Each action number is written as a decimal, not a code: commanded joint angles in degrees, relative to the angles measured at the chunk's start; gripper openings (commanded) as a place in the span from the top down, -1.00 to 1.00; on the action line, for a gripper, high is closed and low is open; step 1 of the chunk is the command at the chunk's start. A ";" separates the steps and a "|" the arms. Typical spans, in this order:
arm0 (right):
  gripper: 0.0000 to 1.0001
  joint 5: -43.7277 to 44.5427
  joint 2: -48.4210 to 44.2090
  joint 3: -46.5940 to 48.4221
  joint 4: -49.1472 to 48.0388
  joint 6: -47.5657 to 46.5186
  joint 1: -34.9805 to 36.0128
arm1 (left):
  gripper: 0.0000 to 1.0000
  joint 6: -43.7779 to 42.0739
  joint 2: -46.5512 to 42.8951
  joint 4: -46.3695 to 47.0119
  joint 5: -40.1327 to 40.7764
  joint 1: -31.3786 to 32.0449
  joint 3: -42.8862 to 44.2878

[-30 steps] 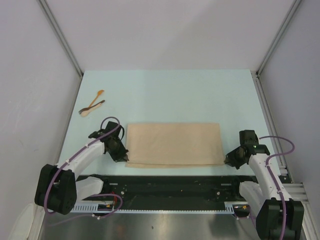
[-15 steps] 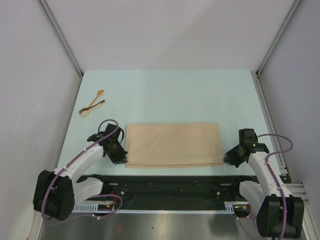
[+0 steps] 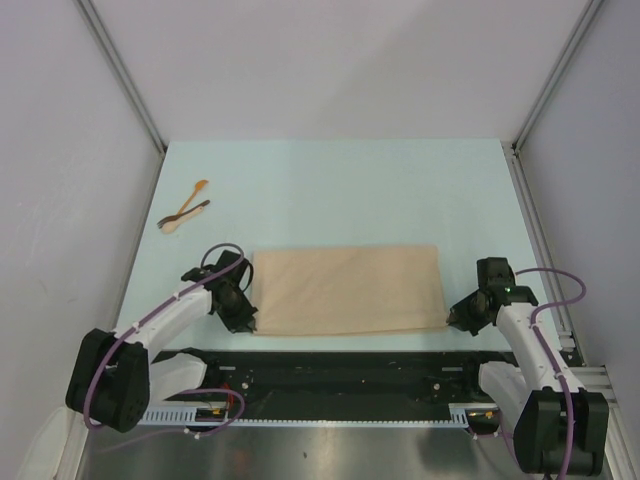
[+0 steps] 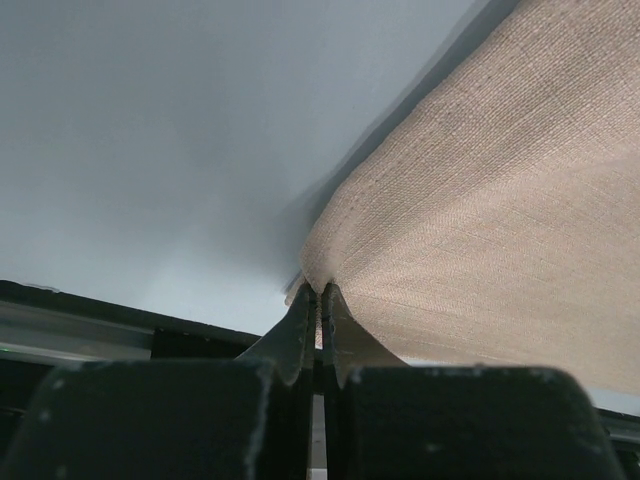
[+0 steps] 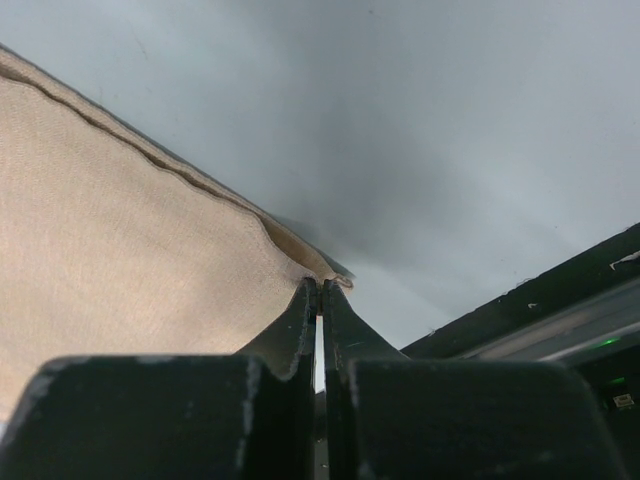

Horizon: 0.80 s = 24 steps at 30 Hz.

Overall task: Fold the napkin into a case and place the utensils inside
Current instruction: Fold and flatten the napkin at the center of the board.

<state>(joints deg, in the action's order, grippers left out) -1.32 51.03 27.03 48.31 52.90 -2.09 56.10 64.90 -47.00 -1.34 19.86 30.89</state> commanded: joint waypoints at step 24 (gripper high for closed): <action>0.95 6.42 2.59 -0.40 -2.70 0.62 -0.11 | 1.00 4.02 -1.80 -4.94 6.00 0.97 -3.12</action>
<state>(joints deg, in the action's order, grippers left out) -1.28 53.41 26.72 47.24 53.12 -1.98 59.11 62.02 -46.59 -0.23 20.78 28.97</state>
